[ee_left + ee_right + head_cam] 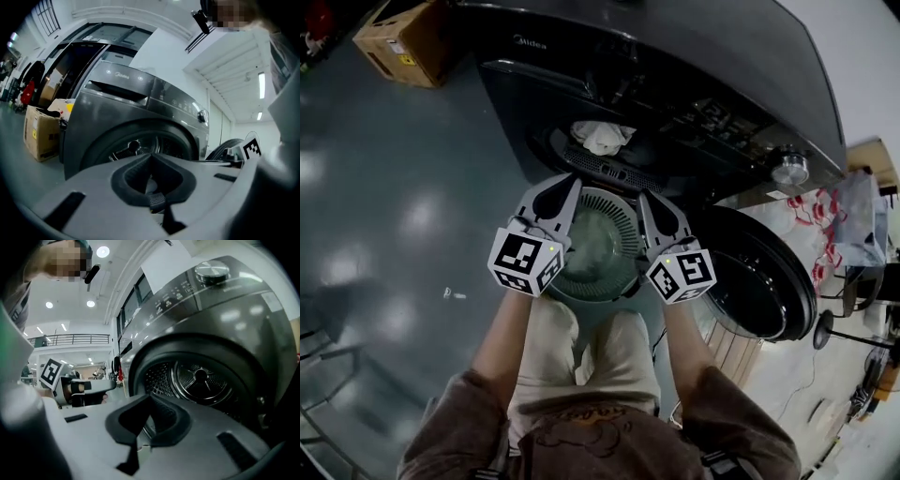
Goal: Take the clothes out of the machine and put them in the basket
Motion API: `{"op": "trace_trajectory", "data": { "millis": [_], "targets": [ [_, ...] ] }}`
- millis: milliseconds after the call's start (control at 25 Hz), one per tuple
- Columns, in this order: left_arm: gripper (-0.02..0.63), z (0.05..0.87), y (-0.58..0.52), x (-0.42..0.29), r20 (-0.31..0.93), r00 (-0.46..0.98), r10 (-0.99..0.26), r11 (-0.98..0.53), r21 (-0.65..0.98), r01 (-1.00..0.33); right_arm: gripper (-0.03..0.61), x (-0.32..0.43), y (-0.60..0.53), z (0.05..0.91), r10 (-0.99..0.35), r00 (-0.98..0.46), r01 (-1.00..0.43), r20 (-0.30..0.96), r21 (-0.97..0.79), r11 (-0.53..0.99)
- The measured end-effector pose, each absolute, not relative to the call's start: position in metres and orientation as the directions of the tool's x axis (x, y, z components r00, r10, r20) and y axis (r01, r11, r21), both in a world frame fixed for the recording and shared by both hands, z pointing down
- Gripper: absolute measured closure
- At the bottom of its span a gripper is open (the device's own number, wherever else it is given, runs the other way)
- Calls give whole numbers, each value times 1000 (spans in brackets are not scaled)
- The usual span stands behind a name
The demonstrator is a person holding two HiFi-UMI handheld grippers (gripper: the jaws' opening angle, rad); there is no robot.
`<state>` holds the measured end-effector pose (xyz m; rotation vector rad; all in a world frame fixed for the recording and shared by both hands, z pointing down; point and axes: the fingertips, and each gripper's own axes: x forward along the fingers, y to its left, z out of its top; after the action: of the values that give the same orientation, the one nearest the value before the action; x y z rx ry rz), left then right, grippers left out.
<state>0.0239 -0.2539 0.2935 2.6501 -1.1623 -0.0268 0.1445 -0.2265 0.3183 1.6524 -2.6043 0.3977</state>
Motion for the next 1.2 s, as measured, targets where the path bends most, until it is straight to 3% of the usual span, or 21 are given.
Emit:
{"op": "trace_trajectory", "data": {
  "millis": [400, 1080, 1200],
  "targets": [
    [606, 380, -241, 41, 11, 709, -705, -694, 198, -693, 581, 164, -212, 414, -896, -431, -898, 104, -141, 416],
    [606, 380, -197, 40, 8, 682, -732, -667, 200, -718, 579, 166, -186, 425, -900, -424, -903, 104, -125, 411],
    [606, 382, -193, 39, 6, 681, -733, -667, 195, -719, 514, 166, -184, 425, -898, -428, -901, 105, -124, 416]
  ]
}}
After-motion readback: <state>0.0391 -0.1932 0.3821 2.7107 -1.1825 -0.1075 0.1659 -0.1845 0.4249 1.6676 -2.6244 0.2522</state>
